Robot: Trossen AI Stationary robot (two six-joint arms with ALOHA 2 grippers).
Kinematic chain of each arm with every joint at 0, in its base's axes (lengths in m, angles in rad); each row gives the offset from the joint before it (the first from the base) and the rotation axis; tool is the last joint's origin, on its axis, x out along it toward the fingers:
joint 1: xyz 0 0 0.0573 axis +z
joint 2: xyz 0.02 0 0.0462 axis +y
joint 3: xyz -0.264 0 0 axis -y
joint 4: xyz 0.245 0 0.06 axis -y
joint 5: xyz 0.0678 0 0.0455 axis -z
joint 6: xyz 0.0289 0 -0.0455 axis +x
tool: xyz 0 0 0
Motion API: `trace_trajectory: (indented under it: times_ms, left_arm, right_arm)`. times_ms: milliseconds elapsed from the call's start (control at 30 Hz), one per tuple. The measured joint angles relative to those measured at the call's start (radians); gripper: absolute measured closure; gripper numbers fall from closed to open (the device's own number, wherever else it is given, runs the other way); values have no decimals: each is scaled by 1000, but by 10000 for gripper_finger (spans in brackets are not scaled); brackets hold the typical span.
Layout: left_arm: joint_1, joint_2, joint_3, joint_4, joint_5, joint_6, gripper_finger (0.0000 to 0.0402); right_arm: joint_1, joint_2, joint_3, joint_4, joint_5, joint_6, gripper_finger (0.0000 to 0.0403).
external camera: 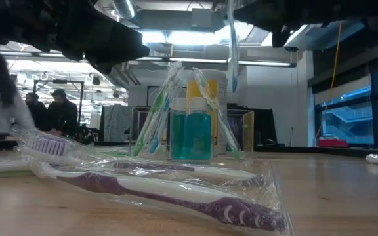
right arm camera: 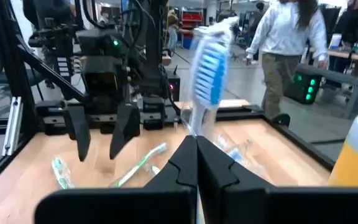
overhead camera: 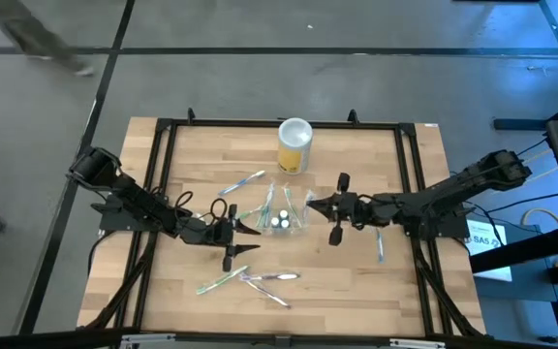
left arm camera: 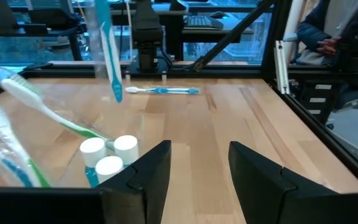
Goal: Pick & Place toothbrushing station
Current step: Put the blue toothbrush into the transparent organizer
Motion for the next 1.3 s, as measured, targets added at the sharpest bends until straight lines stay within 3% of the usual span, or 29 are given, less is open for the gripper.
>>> trace_trajectory:
  times_ms: [733, 1300]
  left_arm:
    - [0, 0, 0, 0, 6, -13, 243]
    - [-2, 0, 0, 0, 13, -13, 243]
  right_arm:
    - [-85, 239, 0, 59, -75, 146, 403]
    - [-84, 247, 0, 38, -77, 181, 403]
